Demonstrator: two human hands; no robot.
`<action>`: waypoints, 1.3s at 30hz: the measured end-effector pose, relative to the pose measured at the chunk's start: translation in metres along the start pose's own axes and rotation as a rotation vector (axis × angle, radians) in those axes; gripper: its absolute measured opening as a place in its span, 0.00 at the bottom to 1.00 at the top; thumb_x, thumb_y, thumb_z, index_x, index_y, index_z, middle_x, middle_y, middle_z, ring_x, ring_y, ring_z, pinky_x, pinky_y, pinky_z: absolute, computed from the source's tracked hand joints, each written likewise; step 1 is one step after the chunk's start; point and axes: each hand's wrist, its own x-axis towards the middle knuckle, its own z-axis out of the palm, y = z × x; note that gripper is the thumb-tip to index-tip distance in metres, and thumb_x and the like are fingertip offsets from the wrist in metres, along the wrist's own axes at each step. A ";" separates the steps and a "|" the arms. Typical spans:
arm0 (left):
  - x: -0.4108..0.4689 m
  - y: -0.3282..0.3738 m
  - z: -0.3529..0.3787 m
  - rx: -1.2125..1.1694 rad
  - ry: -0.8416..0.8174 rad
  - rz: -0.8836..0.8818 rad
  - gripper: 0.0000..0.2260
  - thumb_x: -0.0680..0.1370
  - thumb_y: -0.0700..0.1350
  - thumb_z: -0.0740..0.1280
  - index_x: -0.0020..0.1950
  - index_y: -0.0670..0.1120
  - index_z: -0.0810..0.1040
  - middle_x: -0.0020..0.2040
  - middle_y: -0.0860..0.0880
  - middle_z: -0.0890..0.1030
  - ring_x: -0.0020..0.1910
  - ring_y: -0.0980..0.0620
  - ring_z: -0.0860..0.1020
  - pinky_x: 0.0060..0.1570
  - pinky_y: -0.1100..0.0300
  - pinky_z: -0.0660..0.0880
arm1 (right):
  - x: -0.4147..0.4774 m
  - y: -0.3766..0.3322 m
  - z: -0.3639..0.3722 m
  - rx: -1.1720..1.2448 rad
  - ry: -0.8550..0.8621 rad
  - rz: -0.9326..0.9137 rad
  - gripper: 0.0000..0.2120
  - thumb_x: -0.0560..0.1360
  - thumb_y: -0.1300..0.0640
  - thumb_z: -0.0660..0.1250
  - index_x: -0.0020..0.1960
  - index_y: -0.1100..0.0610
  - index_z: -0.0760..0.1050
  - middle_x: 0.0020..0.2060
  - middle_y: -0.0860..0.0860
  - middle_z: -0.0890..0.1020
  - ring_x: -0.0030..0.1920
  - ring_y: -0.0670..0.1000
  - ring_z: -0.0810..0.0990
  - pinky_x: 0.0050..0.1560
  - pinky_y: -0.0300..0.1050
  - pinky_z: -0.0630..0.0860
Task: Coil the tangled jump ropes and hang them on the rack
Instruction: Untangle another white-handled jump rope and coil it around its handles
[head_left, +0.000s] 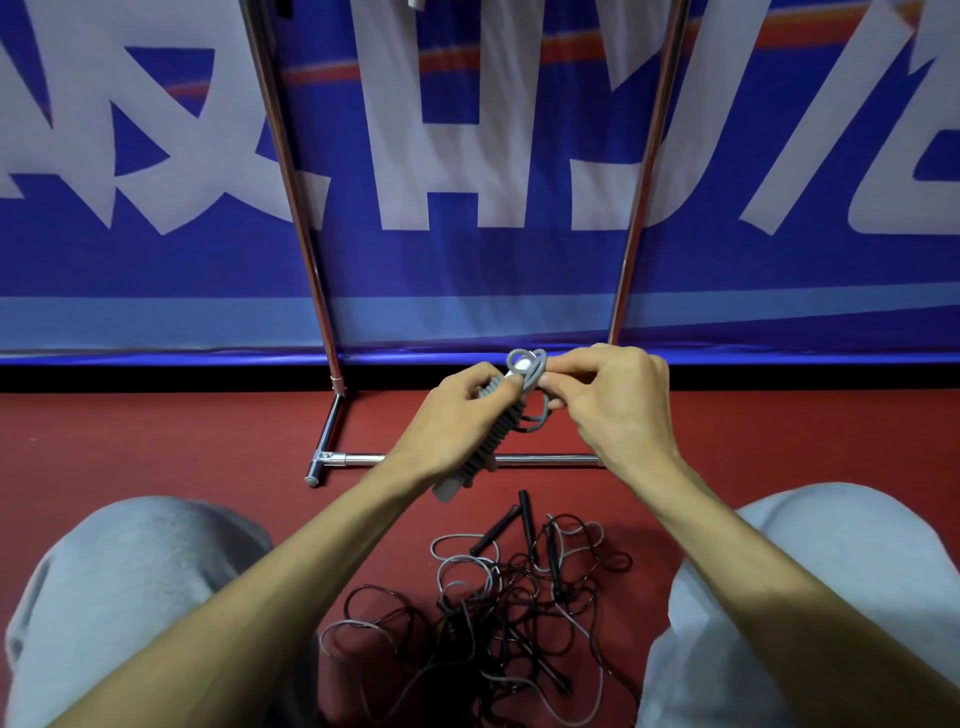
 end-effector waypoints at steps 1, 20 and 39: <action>0.000 -0.001 0.002 -0.001 -0.016 0.006 0.14 0.80 0.54 0.63 0.43 0.44 0.76 0.39 0.40 0.81 0.27 0.43 0.77 0.23 0.59 0.72 | 0.000 -0.001 0.000 0.010 0.015 0.018 0.04 0.69 0.63 0.75 0.42 0.58 0.85 0.33 0.51 0.83 0.31 0.44 0.81 0.37 0.29 0.73; 0.017 -0.023 -0.014 0.518 -0.207 0.179 0.15 0.71 0.63 0.68 0.47 0.53 0.78 0.30 0.52 0.77 0.24 0.55 0.72 0.28 0.50 0.74 | 0.008 0.001 -0.013 -0.042 -0.327 -0.056 0.06 0.71 0.57 0.72 0.36 0.52 0.79 0.29 0.47 0.81 0.33 0.46 0.78 0.40 0.42 0.74; 0.012 0.017 -0.026 0.099 -0.540 0.083 0.08 0.81 0.41 0.63 0.60 0.43 0.74 0.48 0.46 0.80 0.45 0.55 0.79 0.49 0.58 0.79 | 0.045 -0.042 -0.034 0.554 -0.113 0.036 0.07 0.76 0.66 0.66 0.39 0.58 0.76 0.30 0.51 0.78 0.26 0.45 0.73 0.29 0.38 0.72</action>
